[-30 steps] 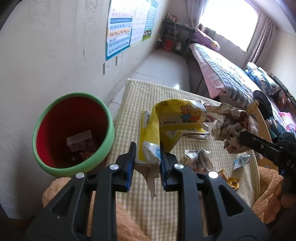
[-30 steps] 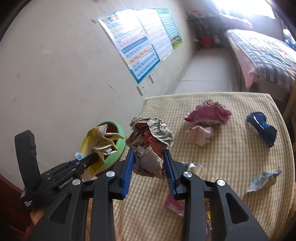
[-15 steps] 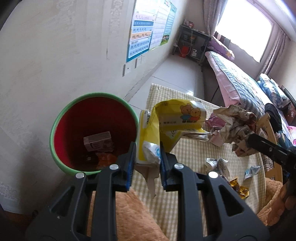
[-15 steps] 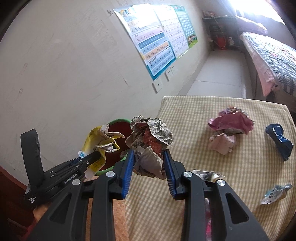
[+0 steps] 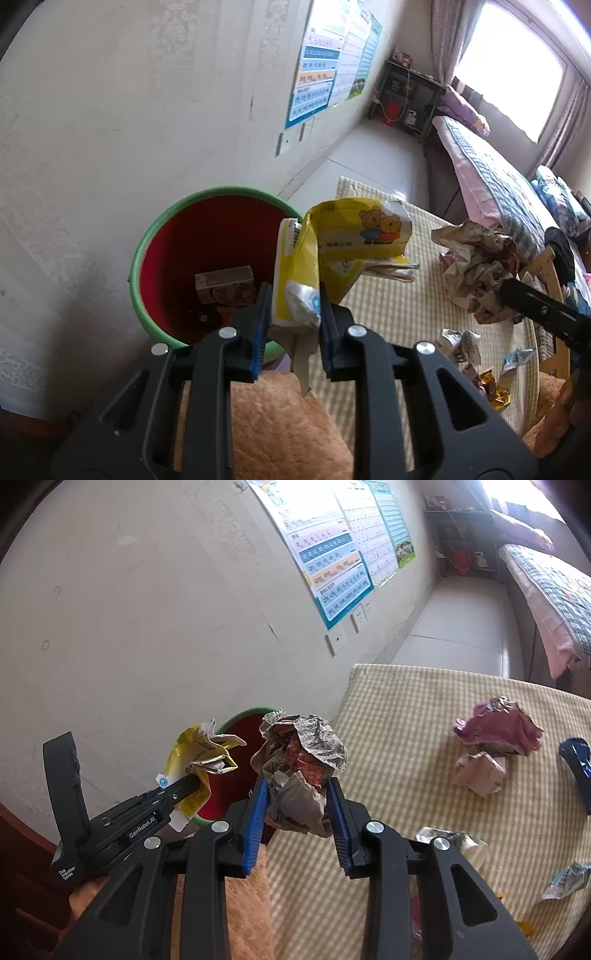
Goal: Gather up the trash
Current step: 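Carry the yellow wrapper and crumpled paper over the green-rimmed bin with both tools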
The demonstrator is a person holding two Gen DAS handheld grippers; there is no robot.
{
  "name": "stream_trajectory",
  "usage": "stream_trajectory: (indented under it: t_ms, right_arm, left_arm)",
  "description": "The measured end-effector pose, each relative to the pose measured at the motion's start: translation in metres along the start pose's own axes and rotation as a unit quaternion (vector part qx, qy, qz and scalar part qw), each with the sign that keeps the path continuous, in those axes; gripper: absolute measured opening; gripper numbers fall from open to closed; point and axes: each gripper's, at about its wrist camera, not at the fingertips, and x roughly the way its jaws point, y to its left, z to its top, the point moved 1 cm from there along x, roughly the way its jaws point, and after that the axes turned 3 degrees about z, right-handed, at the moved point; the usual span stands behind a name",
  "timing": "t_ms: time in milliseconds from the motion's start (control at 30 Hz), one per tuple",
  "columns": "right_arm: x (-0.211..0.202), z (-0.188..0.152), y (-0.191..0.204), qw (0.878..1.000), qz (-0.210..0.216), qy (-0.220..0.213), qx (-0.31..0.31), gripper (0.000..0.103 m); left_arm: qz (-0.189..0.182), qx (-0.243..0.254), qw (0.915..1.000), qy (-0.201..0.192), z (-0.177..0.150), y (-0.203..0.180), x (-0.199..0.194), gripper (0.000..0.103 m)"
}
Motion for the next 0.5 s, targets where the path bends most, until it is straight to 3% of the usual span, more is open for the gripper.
stream_trajectory:
  t_ms: [500]
  right_arm:
    - [0.051,0.0,0.031,0.998,0.032,0.042,-0.023,0.032]
  left_arm:
    - [0.042,-0.026,0.9988,0.001,0.0,0.037,0.003,0.022]
